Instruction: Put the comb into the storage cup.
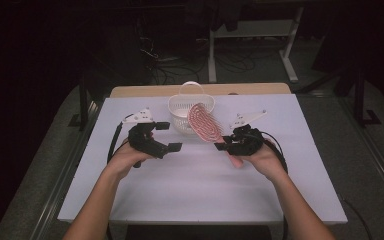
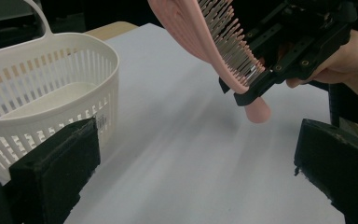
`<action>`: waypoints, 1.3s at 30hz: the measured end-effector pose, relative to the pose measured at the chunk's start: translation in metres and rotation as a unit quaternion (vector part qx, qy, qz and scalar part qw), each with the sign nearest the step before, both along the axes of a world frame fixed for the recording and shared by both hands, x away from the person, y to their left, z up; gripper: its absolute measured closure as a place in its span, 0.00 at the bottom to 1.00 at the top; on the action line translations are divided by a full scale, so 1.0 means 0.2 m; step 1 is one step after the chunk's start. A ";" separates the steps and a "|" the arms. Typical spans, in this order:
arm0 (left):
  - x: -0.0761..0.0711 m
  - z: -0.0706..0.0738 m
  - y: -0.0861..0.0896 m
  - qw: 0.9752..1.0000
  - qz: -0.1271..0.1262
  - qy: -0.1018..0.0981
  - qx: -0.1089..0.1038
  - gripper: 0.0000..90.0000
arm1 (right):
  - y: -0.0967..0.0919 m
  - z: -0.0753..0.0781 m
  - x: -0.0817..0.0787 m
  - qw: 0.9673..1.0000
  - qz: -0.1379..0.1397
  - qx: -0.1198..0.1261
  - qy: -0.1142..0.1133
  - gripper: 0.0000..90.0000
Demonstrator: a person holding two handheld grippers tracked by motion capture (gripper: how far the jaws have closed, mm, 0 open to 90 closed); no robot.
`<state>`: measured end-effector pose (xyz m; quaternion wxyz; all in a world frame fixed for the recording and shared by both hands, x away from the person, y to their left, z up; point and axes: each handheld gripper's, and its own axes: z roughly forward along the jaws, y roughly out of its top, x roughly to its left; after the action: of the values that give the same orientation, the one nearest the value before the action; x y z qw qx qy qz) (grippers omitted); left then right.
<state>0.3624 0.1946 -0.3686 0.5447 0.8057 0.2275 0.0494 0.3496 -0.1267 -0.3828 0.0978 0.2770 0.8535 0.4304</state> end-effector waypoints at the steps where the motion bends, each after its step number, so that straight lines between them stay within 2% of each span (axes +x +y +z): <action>1: 0.00 0.00 0.00 1.000 0.001 0.000 -0.001 0.00 | 0.00 0.00 0.00 1.000 0.000 0.000 -0.001 0.76; 9: -0.02 0.02 -0.03 1.000 0.000 0.002 -0.004 0.00 | 0.05 -0.03 -0.01 1.000 0.003 -0.007 -0.001 0.76; 19: -0.03 0.02 -0.06 1.000 0.012 0.010 0.003 0.00 | 0.11 -0.04 -0.02 1.000 0.011 -0.005 -0.005 0.76; 26: -0.04 0.03 -0.07 1.000 0.023 0.015 0.005 0.00 | 0.13 -0.04 -0.03 1.000 0.012 0.000 -0.005 0.76; 39: -0.04 0.04 -0.08 0.999 0.030 0.016 0.009 0.00 | 0.19 -0.06 -0.05 1.000 0.020 -0.002 -0.007 0.76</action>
<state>0.3548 0.1794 -0.3608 0.5320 0.8040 0.2602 0.0545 0.3405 -0.0886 -0.3957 0.0953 0.2566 0.8590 0.4326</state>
